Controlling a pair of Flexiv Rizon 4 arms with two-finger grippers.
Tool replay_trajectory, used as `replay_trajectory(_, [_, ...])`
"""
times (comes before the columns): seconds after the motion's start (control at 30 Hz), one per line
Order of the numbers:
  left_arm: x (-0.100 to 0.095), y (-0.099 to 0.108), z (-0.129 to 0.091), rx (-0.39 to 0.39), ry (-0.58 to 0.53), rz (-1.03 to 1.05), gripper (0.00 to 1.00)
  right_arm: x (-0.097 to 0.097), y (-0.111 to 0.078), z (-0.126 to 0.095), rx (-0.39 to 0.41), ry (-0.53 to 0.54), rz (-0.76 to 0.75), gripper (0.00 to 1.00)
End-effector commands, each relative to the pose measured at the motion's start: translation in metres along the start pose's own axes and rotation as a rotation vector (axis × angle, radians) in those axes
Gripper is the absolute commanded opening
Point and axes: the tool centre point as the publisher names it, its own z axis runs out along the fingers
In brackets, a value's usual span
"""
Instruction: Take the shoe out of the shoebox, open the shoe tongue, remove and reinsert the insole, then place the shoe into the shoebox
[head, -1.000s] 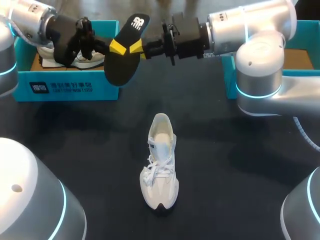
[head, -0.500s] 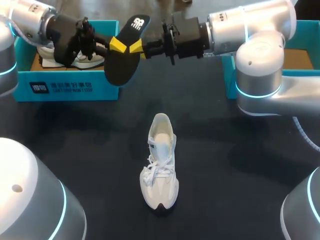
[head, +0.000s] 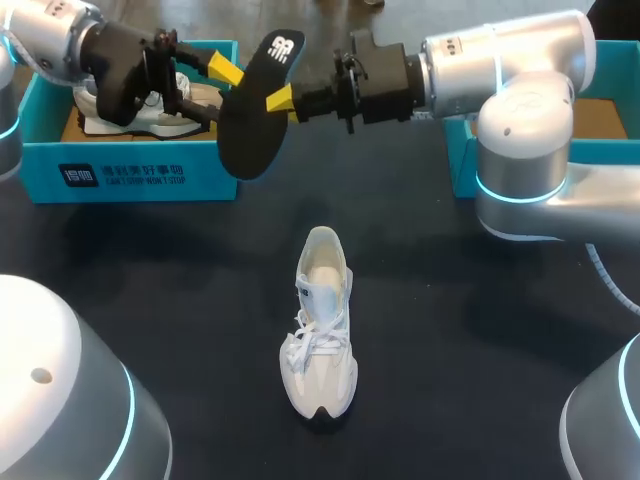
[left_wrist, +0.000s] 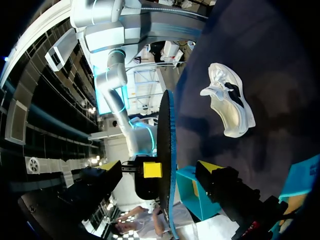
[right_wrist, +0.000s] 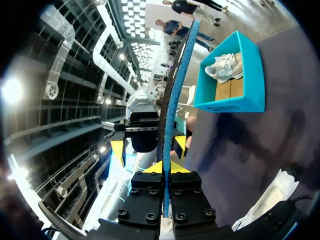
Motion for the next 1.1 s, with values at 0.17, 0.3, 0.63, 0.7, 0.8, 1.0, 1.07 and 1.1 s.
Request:
replay_trajectory(0.17, [-0.007,-0.014,-0.012,-0.006,0.057,-0.004,1.00,-0.014,-0.009,-0.010,-0.012,0.014,0.006,0.00])
replay_trajectory(0.3, [-0.007,-0.027,-0.020,0.013,0.098,-0.022,1.00,-0.019,-0.013,-0.015,-0.016,0.022,-0.007,0.00])
replay_trajectory(0.63, [0.013,-0.067,-0.054,0.045,0.238,-0.138,1.00,-0.045,-0.028,-0.022,-0.029,0.042,-0.014,0.00])
replay_trajectory(0.7, [0.020,-0.075,-0.059,0.047,0.266,-0.171,1.00,-0.049,-0.030,-0.022,-0.029,0.049,-0.022,0.00])
replay_trajectory(0.8, [0.028,-0.086,-0.069,0.034,0.314,-0.218,1.00,-0.053,-0.034,-0.022,-0.022,0.059,-0.042,0.00])
replay_trajectory(1.0, [0.041,-0.103,-0.087,0.031,0.402,-0.264,1.00,-0.065,-0.042,-0.025,-0.024,0.058,-0.083,0.00])
replay_trajectory(1.07, [0.044,-0.107,-0.091,0.025,0.415,-0.274,1.00,-0.069,-0.045,-0.027,-0.024,0.050,-0.091,0.00])
replay_trajectory(1.1, [0.046,-0.109,-0.093,0.034,0.423,-0.273,1.00,-0.072,-0.046,-0.028,-0.025,0.049,-0.093,0.00])
